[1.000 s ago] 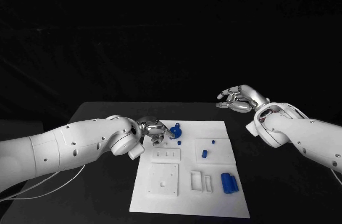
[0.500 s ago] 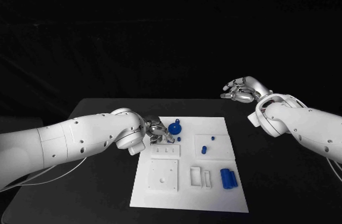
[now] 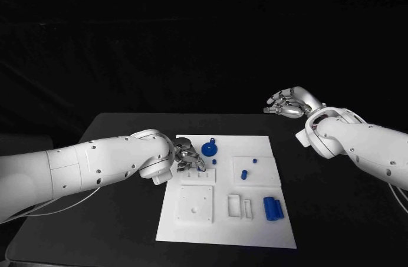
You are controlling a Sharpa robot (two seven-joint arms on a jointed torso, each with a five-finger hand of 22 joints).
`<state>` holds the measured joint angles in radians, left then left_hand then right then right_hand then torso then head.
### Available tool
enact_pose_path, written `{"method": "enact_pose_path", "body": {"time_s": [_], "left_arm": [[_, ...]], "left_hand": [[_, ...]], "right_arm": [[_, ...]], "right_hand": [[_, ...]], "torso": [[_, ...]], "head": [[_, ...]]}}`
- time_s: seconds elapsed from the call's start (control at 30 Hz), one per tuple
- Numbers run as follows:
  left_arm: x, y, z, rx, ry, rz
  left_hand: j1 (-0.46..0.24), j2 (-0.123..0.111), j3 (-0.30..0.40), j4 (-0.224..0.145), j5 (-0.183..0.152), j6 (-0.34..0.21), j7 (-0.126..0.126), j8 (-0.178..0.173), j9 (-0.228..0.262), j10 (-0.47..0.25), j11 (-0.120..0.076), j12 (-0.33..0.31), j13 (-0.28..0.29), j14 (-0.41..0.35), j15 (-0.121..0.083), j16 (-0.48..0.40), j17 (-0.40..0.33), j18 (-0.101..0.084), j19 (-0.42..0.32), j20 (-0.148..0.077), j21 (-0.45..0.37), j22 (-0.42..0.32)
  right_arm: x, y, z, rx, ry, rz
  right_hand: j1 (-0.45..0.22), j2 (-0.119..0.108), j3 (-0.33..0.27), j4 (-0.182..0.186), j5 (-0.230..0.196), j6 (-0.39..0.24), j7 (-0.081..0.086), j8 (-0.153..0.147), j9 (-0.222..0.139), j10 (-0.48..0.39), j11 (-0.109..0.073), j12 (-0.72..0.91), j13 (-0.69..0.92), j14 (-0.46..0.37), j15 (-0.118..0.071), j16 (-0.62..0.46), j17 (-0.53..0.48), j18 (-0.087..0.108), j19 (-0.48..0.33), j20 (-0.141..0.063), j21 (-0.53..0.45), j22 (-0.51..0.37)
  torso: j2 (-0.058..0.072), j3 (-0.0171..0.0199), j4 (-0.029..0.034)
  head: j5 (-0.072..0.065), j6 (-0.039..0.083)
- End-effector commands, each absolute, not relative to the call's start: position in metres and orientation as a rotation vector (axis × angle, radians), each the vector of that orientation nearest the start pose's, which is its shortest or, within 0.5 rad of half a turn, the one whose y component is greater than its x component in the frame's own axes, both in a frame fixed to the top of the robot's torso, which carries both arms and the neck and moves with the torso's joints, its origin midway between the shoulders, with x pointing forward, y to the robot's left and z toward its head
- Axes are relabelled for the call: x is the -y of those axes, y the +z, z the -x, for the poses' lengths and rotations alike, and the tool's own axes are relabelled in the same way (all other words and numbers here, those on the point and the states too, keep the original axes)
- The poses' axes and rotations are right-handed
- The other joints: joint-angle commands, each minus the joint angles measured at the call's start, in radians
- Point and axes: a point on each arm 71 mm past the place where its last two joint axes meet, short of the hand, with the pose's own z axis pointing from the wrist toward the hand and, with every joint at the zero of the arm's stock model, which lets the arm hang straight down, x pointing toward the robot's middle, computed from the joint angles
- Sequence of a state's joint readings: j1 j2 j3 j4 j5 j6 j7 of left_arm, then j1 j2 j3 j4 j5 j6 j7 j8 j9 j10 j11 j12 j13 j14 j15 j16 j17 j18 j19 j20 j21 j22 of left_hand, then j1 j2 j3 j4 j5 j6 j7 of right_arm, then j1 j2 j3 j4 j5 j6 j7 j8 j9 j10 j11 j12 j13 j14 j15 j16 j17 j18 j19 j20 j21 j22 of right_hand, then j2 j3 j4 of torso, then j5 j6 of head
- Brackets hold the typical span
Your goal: Assemble the parts on the task board
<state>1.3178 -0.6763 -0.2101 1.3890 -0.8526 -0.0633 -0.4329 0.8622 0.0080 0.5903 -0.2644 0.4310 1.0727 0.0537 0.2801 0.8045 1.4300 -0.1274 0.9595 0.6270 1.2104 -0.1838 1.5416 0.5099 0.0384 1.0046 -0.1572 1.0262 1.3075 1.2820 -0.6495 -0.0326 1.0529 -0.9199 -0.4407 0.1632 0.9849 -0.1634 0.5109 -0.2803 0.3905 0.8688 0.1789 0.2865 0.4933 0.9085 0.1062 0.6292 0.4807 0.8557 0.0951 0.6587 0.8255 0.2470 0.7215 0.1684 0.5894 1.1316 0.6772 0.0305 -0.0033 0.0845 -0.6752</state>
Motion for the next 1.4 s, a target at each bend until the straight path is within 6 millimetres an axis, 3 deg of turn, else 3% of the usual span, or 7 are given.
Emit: {"method": "enact_pose_path", "body": {"time_s": [0.03, 0.27, 0.77, 1.4], "left_arm": [[-0.176, -0.226, -0.502, -2.228, -0.519, 0.321], [-0.176, -0.229, -0.5, -2.237, -0.507, 0.299], [-0.177, -0.237, -0.5, -2.255, -0.46, 0.24], [-0.173, -0.24, -0.5, -2.282, -0.454, 0.213]], "left_hand": [[-0.005, 0.01, 0.006, -0.001, 0.014, 0.209, -0.082, 0.054, 0.187, -0.003, -0.007, 0.009, 0.002, 0.057, -0.054, 0.005, 0.002, 0.014, 0.01, -0.12, 0.005, 0.017], [-0.014, 0.015, 0.006, 0.002, 0.017, 0.213, -0.084, 0.059, 0.189, -0.005, -0.009, 0.02, 0.005, 0.06, -0.056, 0.009, 0.005, 0.015, 0.012, -0.12, 0.007, 0.017], [-0.045, 0.039, 0.005, 0.012, 0.021, 0.22, -0.088, 0.073, 0.192, -0.011, -0.012, 0.046, 0.012, 0.064, -0.059, 0.018, 0.014, 0.017, 0.011, -0.118, 0.01, 0.017], [-0.074, 0.057, 0.006, 0.019, -0.005, 0.218, -0.089, 0.081, 0.191, -0.017, -0.013, 0.061, 0.012, 0.062, -0.06, 0.021, 0.018, 0.019, 0.008, -0.118, 0.013, 0.017]], "right_arm": [[0.25, -0.151, -0.579, -1.449, 0.797, -0.321], [0.25, -0.151, -0.579, -1.451, 0.796, -0.322], [0.248, -0.151, -0.579, -1.455, 0.801, -0.32], [0.244, -0.151, -0.578, -1.458, 0.813, -0.314]], "right_hand": [[0.008, -0.002, 0.002, -0.001, 0.003, -0.011, 0.002, 0.005, 0.001, -0.003, 0.009, -0.043, -0.055, -0.031, 0.018, -0.015, -0.044, -0.017, -0.028, 0.01, -0.032, -0.011], [0.014, -0.002, -0.002, 0.001, 0.008, -0.016, 0.003, 0.006, 0.0, 0.015, 0.016, -0.09, -0.141, -0.049, 0.028, -0.01, -0.118, -0.014, -0.036, 0.022, -0.068, -0.021], [0.019, -0.002, -0.004, 0.001, 0.032, -0.016, 0.004, 0.005, -0.003, 0.025, 0.017, -0.097, -0.175, -0.051, 0.03, 0.005, -0.151, -0.01, -0.033, 0.027, -0.079, -0.019], [0.021, -0.001, -0.007, 0.003, 0.058, -0.015, 0.004, 0.005, -0.005, 0.029, 0.017, -0.096, -0.194, -0.054, 0.031, 0.018, -0.171, -0.007, -0.031, 0.03, -0.084, -0.015]], "torso": [[0.001, -0.0002, -0.0012], [0.001, 0.0003, -0.0013], [0.001, 0.0003, -0.0016], [0.001, 0.0003, -0.0012]], "head": [[0.002, -0.006], [0.002, -0.009], [0.004, -0.013], [0.004, -0.019]]}}
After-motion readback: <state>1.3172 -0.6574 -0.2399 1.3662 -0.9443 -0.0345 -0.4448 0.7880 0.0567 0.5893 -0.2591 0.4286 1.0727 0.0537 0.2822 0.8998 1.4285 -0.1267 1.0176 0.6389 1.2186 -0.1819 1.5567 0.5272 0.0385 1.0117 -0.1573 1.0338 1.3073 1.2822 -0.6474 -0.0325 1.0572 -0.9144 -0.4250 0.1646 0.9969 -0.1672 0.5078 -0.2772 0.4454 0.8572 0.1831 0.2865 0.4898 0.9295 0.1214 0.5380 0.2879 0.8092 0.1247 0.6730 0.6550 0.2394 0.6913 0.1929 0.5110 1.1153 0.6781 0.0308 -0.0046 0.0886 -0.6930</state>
